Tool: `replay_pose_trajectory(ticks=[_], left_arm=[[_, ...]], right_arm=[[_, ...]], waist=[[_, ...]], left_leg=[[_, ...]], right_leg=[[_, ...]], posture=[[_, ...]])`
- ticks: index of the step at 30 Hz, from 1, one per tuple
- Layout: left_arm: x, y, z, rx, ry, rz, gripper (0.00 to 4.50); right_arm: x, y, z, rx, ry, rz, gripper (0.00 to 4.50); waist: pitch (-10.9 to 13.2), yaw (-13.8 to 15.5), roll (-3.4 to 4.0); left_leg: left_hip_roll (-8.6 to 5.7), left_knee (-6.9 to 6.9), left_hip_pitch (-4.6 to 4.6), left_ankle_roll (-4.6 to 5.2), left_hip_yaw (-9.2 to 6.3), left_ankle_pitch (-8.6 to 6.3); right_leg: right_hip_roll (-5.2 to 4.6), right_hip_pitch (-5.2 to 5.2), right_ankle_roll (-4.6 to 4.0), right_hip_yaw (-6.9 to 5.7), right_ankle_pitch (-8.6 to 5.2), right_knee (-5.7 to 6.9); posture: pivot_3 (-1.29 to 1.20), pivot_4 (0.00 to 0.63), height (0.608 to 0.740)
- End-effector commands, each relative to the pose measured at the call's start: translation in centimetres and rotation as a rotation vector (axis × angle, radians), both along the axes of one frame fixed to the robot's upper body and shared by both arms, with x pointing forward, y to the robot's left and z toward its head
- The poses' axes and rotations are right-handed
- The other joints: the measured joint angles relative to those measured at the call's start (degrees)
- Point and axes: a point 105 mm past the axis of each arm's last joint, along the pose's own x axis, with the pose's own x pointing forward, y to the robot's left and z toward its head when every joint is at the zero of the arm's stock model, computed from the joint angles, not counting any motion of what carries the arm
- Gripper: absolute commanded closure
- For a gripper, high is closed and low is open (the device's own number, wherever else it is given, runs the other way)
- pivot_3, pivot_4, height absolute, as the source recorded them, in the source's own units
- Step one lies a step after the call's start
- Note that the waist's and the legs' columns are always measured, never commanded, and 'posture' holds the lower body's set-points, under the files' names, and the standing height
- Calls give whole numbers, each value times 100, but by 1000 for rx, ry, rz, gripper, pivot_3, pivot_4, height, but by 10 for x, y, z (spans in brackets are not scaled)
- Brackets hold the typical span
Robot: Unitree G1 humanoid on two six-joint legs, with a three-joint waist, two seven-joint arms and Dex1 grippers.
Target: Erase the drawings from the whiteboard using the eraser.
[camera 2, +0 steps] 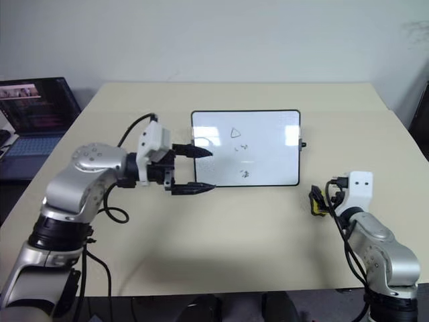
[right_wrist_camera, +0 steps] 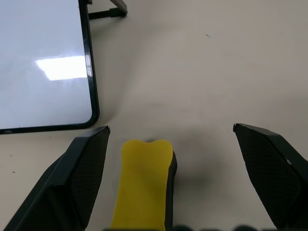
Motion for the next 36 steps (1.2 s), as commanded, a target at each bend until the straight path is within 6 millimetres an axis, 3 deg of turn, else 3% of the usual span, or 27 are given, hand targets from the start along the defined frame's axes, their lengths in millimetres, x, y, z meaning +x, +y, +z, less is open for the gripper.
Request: replay_pose_trajectory(ticks=[1, 8, 23, 26, 34, 36], left_arm=[[0, -2, 10, 1, -48, -17, 0], [1, -4, 10, -4, -44, -10, 0], [4, -6, 14, -19, -55, 9, 0], [3, -5, 15, -20, -56, 14, 0], [3, -1, 14, -19, -51, 34, 0], [4, 1, 14, -21, -48, 47, 0]], right_arm=[[1, 13, 11, 1, -46, 40, 22], [4, 19, 0, -14, -15, 39, 22], [8, 13, -6, -17, 0, 17, 22], [7, 10, -10, -16, 16, 7, 615], [6, 13, -12, -4, 22, 15, 3370], [6, 14, -13, -3, 25, 21, 3535]], waist=[[0, -4, 0], [0, 0, 0], [0, -2, 0], [0, -2, 0], [0, -3, 0], [0, -3, 0]], left_leg=[[0, 0, 1, 1, 0, -1], [-1, 2, 1, 2, 0, -1], [-1, 2, 1, 2, 2, -1], [0, 2, 1, 2, 2, -1], [0, 3, 2, 2, 2, -1], [0, 3, 2, 2, 2, -1]], right_leg=[[0, 0, 0, 0, 0, 1], [1, 0, 0, -3, 0, 2], [2, -1, 1, -3, 1, 4], [2, -2, 0, -2, 1, 5], [2, -2, 0, -2, 1, 6], [2, -2, 0, -2, 1, 7]], posture=[[0, 150, 740], [0, 150, 740], [0, 150, 740], [0, 150, 740], [0, 150, 740], [0, 150, 740]])
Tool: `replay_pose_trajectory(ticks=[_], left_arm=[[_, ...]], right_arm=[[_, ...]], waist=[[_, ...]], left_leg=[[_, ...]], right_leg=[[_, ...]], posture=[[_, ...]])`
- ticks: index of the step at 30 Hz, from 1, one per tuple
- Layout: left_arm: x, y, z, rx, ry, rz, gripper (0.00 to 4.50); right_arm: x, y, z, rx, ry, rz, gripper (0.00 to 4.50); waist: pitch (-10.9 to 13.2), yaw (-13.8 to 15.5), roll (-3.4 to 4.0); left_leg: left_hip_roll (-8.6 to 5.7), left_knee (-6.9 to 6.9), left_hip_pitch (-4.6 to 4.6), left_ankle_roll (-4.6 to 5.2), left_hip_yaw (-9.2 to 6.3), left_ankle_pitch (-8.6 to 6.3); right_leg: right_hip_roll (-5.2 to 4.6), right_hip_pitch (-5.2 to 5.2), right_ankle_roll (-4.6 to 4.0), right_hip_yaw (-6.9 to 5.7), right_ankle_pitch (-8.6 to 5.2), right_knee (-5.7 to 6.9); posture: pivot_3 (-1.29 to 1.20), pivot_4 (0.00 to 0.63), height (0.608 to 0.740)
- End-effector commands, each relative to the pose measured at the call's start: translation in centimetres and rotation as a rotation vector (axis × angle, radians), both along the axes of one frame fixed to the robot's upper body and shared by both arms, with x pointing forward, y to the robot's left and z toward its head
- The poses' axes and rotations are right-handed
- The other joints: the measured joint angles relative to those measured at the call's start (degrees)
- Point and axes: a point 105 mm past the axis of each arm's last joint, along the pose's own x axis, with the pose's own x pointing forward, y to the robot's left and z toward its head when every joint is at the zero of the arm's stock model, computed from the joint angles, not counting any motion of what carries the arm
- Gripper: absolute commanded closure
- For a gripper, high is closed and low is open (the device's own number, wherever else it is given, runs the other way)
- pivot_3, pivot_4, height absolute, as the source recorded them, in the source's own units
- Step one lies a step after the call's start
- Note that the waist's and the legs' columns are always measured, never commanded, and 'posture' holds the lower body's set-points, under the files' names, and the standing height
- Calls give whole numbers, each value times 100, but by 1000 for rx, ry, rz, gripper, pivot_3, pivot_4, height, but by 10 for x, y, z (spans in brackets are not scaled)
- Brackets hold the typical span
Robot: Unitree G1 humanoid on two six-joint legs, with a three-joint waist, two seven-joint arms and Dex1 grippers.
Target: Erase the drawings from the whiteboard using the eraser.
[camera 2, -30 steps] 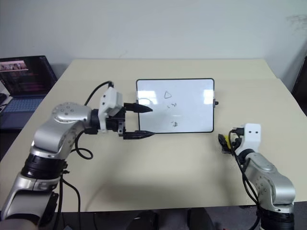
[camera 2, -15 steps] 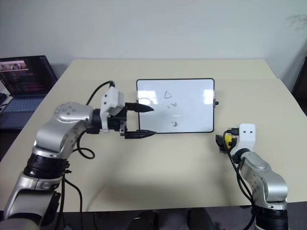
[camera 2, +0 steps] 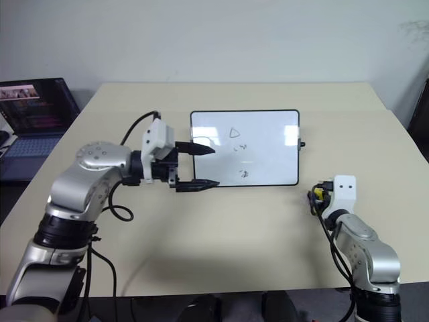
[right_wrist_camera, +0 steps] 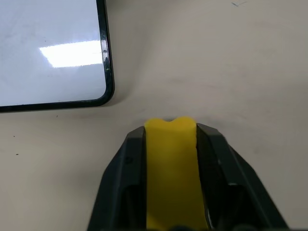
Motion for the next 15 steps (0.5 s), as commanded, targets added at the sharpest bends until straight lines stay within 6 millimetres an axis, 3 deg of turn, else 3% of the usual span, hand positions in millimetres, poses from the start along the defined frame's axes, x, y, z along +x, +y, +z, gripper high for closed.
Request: replay_pose_trajectory(ticks=[1, 4, 9, 15], left_arm=[[-1, 5, 11, -12, -44, 27, 0], [2, 9, 11, -18, -48, 68, 0], [24, 32, 6, 35, -79, 286, 0], [40, 58, 10, 30, -70, 492, 0]], right_arm=[[0, -2, 6, 5, -26, -4, 3535], [0, 0, 8, 6, -31, 7, 3535], [0, 5, 15, -4, -60, 44, 3535], [-7, 51, 53, -41, -209, 360, 3535]], waist=[[0, 0, 0], [0, 0, 0], [0, -2, 0], [0, -8, 1]], left_leg=[[0, 0, 0, 0, 0, 0], [0, 1, 1, 0, -1, 0], [1, 1, 2, 0, 0, 0], [2, 0, 0, 1, 7, -1]], right_leg=[[0, 0, 0, 0, 0, 0], [0, 0, 0, 0, 0, 1], [2, 0, 0, 1, 0, 2], [5, -9, 1, -1, 0, 5]], posture=[[0, 150, 740], [0, 150, 740], [0, 150, 740], [0, 150, 740]])
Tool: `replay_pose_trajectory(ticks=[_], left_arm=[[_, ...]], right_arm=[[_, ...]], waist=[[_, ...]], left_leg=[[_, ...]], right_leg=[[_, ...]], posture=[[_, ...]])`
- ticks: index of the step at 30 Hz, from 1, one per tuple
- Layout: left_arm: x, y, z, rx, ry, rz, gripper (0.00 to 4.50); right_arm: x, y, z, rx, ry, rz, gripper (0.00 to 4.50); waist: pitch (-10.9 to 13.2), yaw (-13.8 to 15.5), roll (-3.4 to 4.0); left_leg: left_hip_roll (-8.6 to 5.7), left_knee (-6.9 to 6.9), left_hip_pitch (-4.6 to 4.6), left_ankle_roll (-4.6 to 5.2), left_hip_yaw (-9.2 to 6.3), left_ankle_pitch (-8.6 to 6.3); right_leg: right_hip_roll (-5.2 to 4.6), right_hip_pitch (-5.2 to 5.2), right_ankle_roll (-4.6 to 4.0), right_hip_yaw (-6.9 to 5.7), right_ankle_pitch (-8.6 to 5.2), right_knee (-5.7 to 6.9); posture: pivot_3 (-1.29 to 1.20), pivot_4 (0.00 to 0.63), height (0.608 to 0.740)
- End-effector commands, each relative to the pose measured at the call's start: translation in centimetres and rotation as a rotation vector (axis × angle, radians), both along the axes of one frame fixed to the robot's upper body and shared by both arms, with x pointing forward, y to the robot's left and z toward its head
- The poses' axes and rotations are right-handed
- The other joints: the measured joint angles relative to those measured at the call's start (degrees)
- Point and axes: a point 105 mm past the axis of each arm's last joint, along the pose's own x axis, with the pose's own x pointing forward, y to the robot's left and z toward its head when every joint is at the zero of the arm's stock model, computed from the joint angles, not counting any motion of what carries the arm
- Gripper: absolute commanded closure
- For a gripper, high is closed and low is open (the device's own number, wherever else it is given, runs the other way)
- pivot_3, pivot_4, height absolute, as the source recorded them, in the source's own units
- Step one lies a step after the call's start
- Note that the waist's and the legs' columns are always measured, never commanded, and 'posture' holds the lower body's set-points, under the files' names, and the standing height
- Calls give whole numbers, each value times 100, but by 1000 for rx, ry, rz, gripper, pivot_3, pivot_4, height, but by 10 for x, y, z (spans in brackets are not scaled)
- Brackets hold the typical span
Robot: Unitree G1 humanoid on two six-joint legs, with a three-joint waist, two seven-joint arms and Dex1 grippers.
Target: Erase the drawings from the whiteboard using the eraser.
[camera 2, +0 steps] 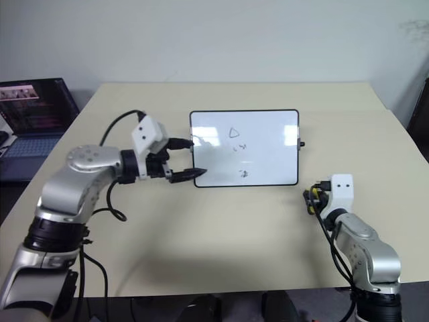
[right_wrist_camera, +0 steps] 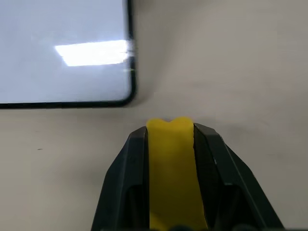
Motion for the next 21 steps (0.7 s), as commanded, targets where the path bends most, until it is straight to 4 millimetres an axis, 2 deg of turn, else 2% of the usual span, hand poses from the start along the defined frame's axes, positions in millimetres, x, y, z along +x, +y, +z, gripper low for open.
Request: replay_pose_trajectory(ticks=[1, 6, 12, 15, 17, 21], left_arm=[[11, 15, 16, -23, -61, 110, 0], [20, 16, 15, -23, -67, 148, 0], [36, 7, 20, -102, -69, 183, 0], [36, 3, 17, -122, -38, 155, 0], [33, 1, 13, -129, -8, 130, 0], [30, 4, 11, -158, 34, 98, 0]], right_arm=[[-5, 35, 36, -63, -153, 232, 3535], [7, 63, 53, -187, -252, 364, 3535], [35, 106, 84, -263, -416, 453, 3535], [46, 121, 94, -310, -471, 490, 3535], [58, 131, 109, -339, -523, 500, 3535], [81, 141, 132, -391, -601, 473, 3535]], waist=[[0, 0, 0], [0, 6, -1], [0, 5, -3], [-1, 1, -4], [-1, -16, -4], [-1, -49, -4]], left_leg=[[0, 1, 0, 0, 0, 0], [1, 7, -1, -1, 1, 0], [4, 9, -5, -23, 3, 13], [3, 11, -18, -25, 11, 12], [4, 13, -34, -26, 13, 13], [3, 18, -60, -28, 21, 14]], right_leg=[[0, 1, 1, -2, 0, -1], [2, 2, 3, -5, 2, -1], [4, -6, 1, -4, 4, 0], [2, -28, 1, 3, 6, 4], [2, -48, -1, 5, 7, 10], [0, -87, -3, 12, 8, 37]], posture=[[0, 150, 740], [0, 150, 740], [0, 150, 740], [0, 150, 740], [0, 150, 740], [0, 150, 740]])
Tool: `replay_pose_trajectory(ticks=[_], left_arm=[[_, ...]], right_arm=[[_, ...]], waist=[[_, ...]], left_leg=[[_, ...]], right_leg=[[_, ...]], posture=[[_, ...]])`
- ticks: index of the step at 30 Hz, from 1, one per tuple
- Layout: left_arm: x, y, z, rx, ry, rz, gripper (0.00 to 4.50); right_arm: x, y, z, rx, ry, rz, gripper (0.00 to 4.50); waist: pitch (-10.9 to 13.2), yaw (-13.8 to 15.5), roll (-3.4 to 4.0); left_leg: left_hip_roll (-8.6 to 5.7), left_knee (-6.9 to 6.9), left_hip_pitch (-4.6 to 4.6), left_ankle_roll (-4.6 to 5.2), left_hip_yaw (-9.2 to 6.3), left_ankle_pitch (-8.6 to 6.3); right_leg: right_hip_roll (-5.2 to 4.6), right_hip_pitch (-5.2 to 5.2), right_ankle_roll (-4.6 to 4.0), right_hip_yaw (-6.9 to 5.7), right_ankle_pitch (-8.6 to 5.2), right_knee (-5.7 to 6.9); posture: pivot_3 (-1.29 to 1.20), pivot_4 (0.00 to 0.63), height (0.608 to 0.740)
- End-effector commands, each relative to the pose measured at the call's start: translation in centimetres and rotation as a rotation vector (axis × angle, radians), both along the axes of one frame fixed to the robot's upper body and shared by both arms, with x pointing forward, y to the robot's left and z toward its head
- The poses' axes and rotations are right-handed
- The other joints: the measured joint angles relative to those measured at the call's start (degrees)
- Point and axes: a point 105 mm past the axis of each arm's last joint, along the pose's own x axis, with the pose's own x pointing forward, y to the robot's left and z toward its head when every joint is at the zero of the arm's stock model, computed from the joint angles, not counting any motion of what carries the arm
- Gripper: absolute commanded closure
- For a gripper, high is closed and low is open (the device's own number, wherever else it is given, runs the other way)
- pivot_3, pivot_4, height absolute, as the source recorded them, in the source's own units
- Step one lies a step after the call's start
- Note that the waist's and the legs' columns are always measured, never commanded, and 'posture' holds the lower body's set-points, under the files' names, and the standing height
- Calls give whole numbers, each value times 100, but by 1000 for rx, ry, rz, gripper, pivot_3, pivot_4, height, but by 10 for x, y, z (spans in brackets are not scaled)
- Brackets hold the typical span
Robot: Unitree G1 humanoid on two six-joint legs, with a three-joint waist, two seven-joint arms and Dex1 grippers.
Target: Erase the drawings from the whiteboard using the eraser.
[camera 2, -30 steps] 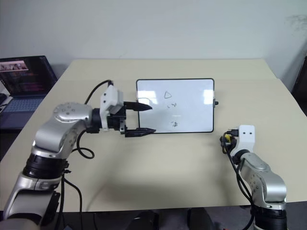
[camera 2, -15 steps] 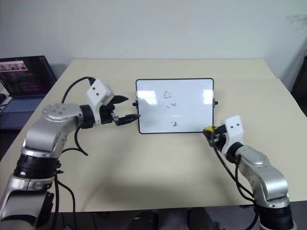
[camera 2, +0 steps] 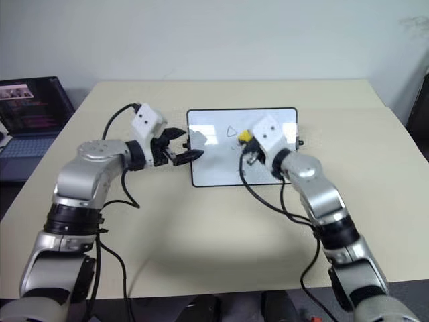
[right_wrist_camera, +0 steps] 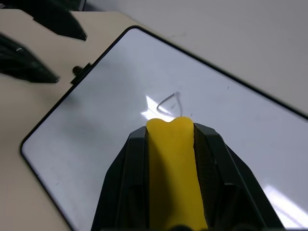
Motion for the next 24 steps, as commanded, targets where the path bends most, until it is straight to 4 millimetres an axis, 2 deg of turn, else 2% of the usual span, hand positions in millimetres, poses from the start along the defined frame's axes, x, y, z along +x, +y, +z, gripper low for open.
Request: replay_pose_trajectory(ticks=[1, 5, 10, 14, 18, 24], left_arm=[[-2, 4, 12, -48, -5, -24, 0], [-5, 2, 9, -39, 6, -49, 0], [-6, 5, 10, -58, 7, -26, 0], [-12, 6, 6, -57, 16, -26, 0], [-13, 15, 5, -58, 22, 6, 0], [-4, 34, 11, -42, -17, 96, 0]], right_arm=[[11, 9, 29, -13, -130, 6, 3535], [26, 23, 41, -55, -184, 15, 3535], [41, 41, 39, -101, -199, 29, 3535], [53, 48, 26, -153, -169, 21, 3535], [59, 52, 19, -183, -153, 7, 3535], [59, 60, -14, -276, -71, 51, 3535]], waist=[[0, -14, 0], [0, -61, -1], [0, -117, 0], [-1, -169, 0], [-1, -238, 0], [-5, -259, -2]], left_leg=[[0, 1, -4, 0, 1, 0], [-2, 8, -25, -2, 10, 1], [-2, 13, -30, -2, 13, 2], [-3, 12, -30, -3, 14, 2], [-2, 12, -30, -3, 13, 2], [-2, 14, -23, -11, 12, 7]], right_leg=[[0, -9, 0, 2, 0, 6], [-1, -40, -1, 10, 0, 31], [-4, -48, -2, 13, 0, 41], [-4, -51, -2, 16, 1, 43], [-5, -53, -2, 17, 1, 46], [-7, -50, -7, 18, 4, 54]], posture=[[0, 150, 740], [0, 150, 740], [0, 150, 740], [0, 150, 740], [0, 150, 740], [0, 150, 740]])
